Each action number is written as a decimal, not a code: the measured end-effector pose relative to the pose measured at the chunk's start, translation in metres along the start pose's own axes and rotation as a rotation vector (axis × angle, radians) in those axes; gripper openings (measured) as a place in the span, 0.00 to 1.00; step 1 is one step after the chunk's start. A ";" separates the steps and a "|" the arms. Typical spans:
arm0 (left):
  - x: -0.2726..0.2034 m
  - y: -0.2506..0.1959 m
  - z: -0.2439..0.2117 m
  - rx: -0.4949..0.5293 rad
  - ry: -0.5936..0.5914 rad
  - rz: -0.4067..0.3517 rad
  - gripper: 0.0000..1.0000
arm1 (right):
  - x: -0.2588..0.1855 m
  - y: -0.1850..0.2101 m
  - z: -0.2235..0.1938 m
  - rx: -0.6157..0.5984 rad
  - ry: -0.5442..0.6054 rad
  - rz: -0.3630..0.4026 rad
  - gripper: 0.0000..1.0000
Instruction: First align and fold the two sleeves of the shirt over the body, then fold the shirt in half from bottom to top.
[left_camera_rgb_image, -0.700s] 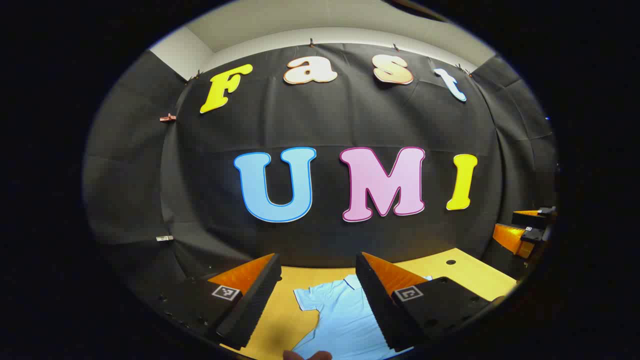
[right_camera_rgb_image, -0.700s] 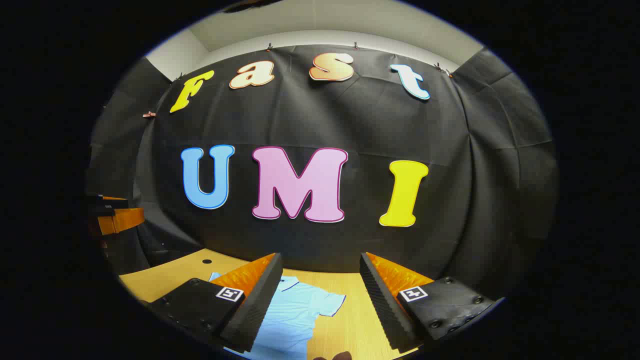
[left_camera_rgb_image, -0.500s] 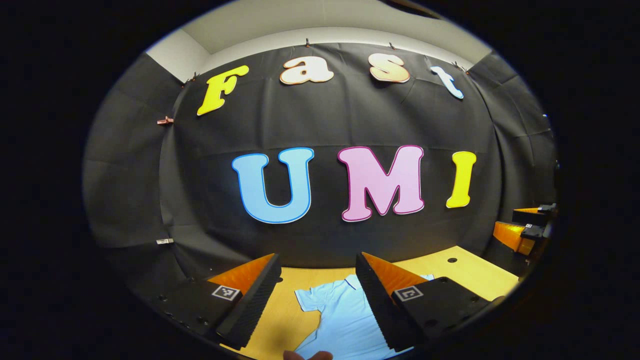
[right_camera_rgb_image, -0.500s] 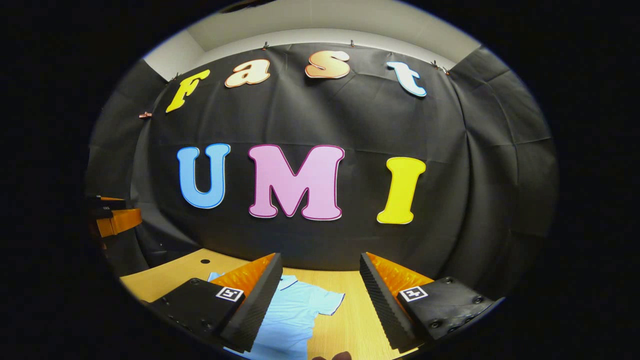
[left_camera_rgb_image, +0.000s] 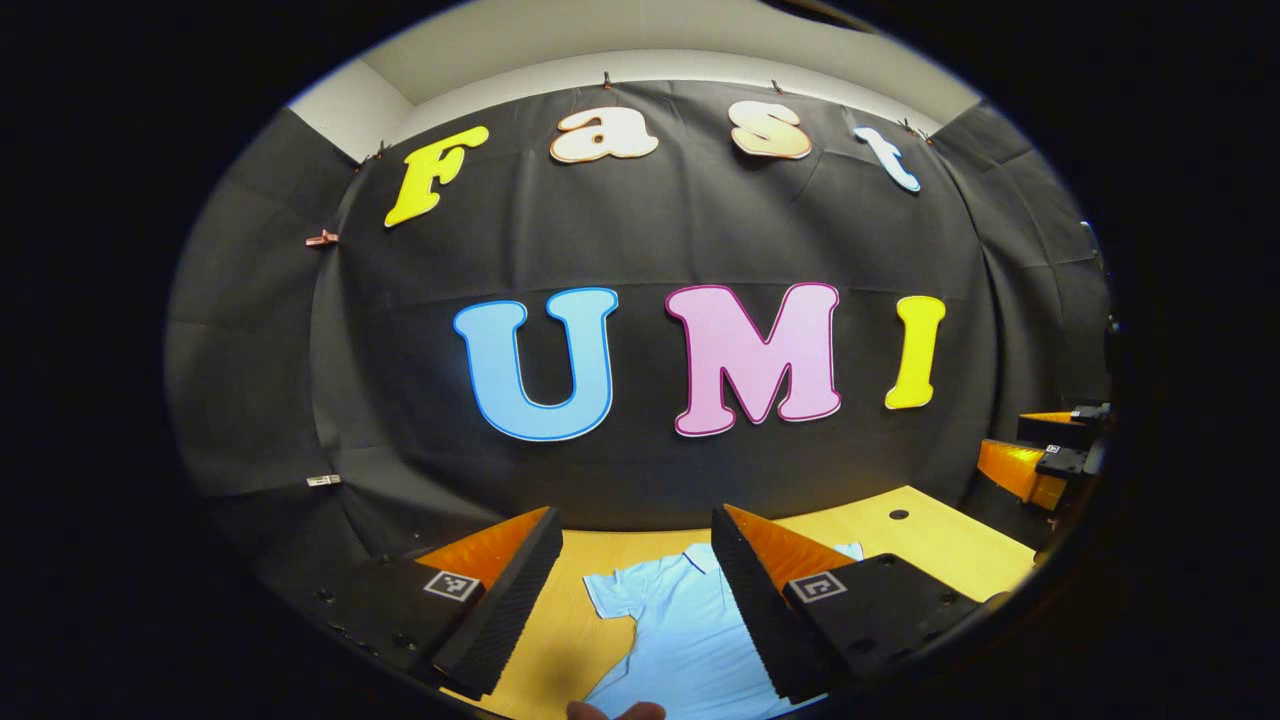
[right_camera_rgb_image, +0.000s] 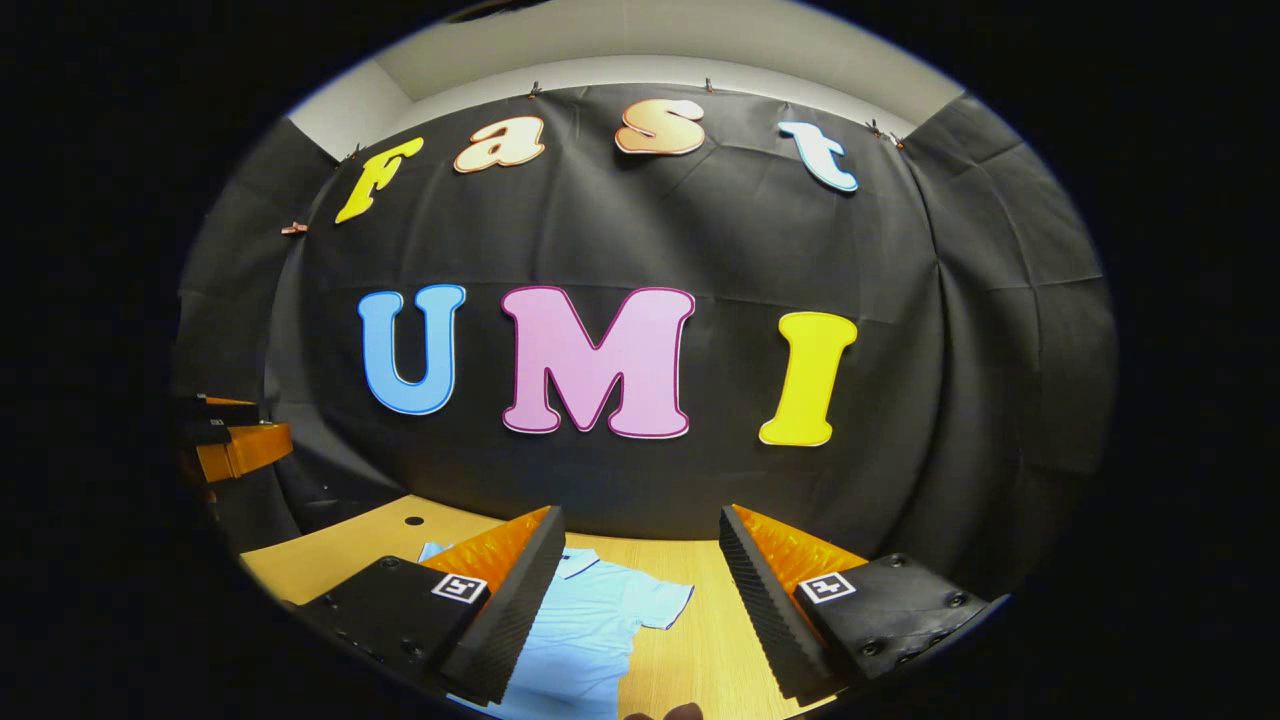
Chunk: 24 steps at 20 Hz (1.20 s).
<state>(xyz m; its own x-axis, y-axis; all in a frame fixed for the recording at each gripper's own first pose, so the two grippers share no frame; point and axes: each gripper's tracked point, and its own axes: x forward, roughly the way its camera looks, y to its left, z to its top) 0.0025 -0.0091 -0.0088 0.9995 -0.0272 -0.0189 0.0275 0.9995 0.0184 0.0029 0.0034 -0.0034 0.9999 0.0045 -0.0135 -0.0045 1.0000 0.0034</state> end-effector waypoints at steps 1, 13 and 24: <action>0.001 0.000 0.001 0.001 0.001 0.001 0.96 | 0.001 0.001 -0.001 0.000 0.002 0.000 0.96; -0.004 0.006 -0.014 0.009 0.036 0.031 0.96 | 0.104 -0.026 -0.102 0.096 0.278 -0.029 0.97; -0.012 0.003 -0.046 0.025 0.107 0.051 0.96 | 0.222 -0.060 -0.303 0.251 0.671 -0.140 0.97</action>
<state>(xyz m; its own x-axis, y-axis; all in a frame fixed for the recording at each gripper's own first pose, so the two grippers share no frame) -0.0100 -0.0049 -0.0544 0.9919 0.0277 -0.1242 -0.0220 0.9987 0.0468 0.2213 -0.0543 -0.3093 0.7669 -0.0423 -0.6404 0.2070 0.9608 0.1845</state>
